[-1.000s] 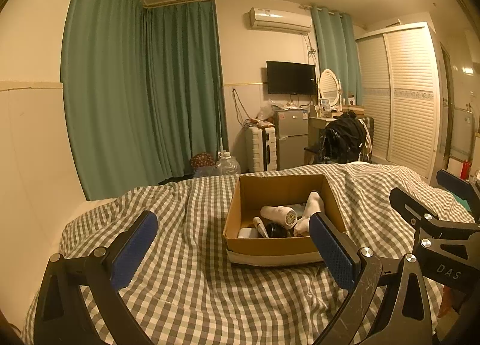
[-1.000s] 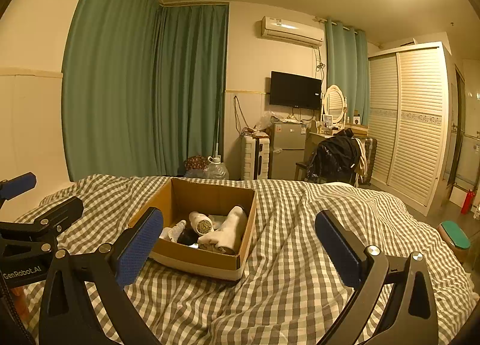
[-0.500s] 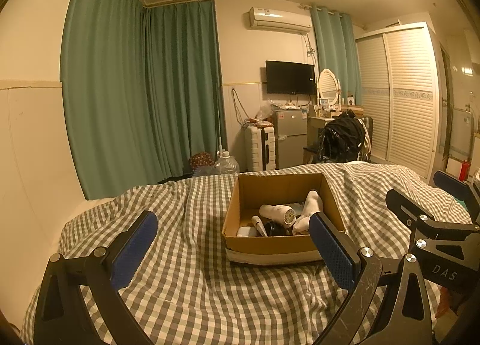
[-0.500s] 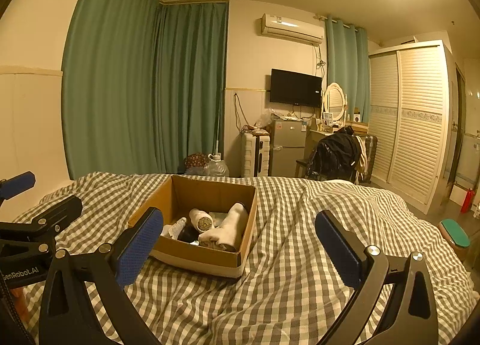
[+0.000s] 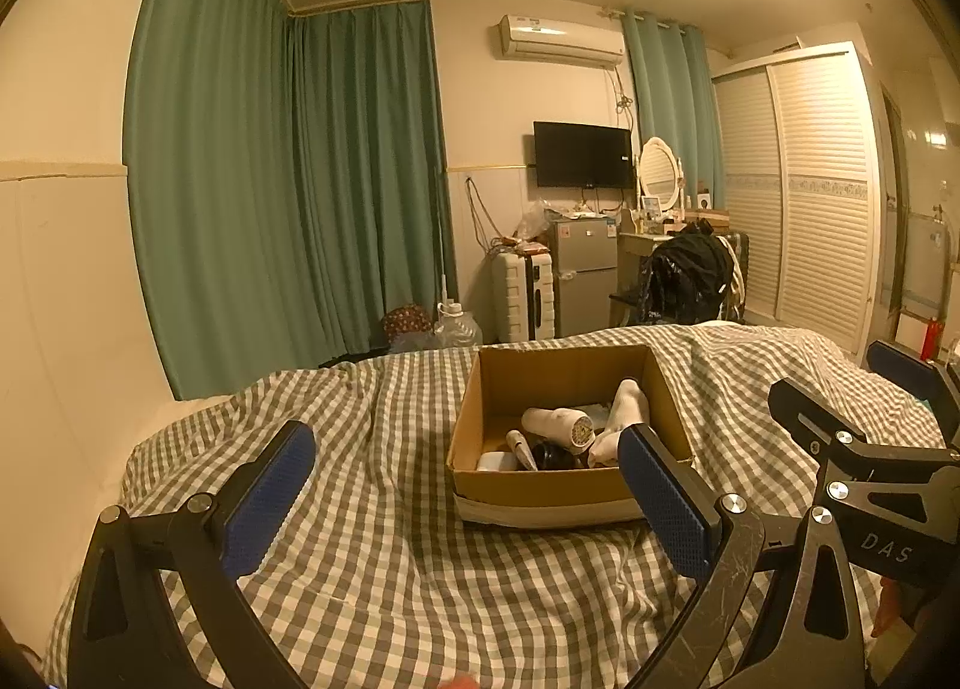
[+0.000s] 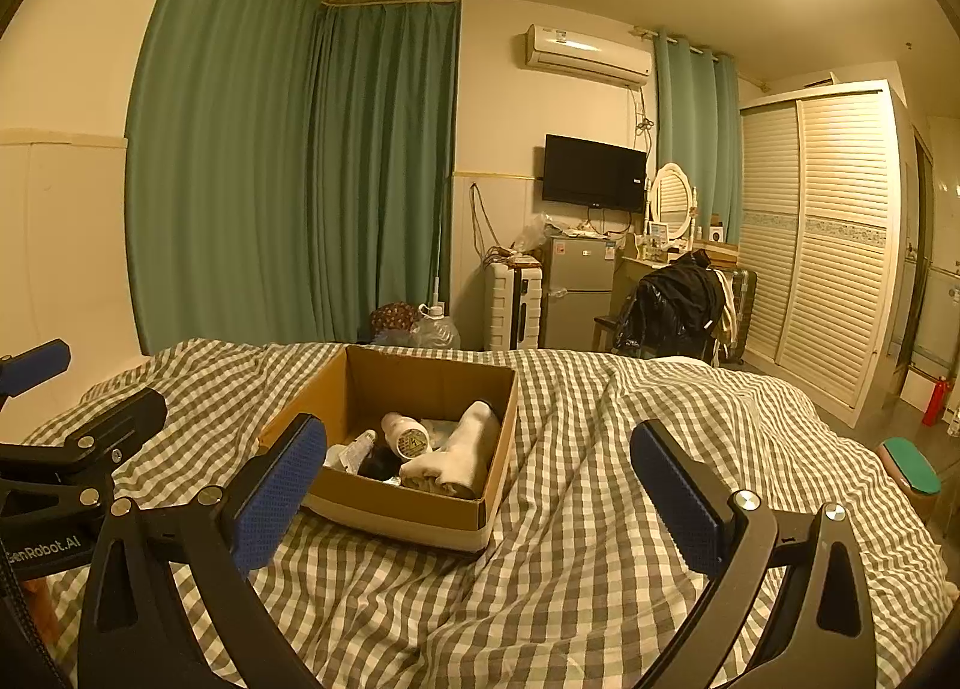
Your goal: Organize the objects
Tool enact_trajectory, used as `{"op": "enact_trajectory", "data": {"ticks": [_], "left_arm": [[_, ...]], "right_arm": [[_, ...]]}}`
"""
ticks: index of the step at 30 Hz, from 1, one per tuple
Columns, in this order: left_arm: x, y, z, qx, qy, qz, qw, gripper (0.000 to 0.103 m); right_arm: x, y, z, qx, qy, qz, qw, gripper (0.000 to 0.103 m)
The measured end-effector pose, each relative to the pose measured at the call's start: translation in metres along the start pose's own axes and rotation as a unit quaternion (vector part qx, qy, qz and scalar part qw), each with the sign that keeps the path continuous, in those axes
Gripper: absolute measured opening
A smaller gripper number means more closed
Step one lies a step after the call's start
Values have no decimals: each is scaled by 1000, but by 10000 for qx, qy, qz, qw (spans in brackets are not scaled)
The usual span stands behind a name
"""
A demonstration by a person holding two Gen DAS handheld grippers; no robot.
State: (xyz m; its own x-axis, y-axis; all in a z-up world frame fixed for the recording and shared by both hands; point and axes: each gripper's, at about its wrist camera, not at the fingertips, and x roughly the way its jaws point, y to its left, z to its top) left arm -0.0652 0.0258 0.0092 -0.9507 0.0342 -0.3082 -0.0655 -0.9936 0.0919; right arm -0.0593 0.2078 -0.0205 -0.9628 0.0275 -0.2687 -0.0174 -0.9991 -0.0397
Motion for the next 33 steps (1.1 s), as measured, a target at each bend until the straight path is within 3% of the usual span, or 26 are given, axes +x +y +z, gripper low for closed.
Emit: {"op": "enact_trajectory", "data": {"ticks": [33], "left_arm": [[0, -1, -2, -16, 71, -3, 10000, 103]], "right_arm": [[1, 1, -1, -20, 39, 10, 10000, 102]]}}
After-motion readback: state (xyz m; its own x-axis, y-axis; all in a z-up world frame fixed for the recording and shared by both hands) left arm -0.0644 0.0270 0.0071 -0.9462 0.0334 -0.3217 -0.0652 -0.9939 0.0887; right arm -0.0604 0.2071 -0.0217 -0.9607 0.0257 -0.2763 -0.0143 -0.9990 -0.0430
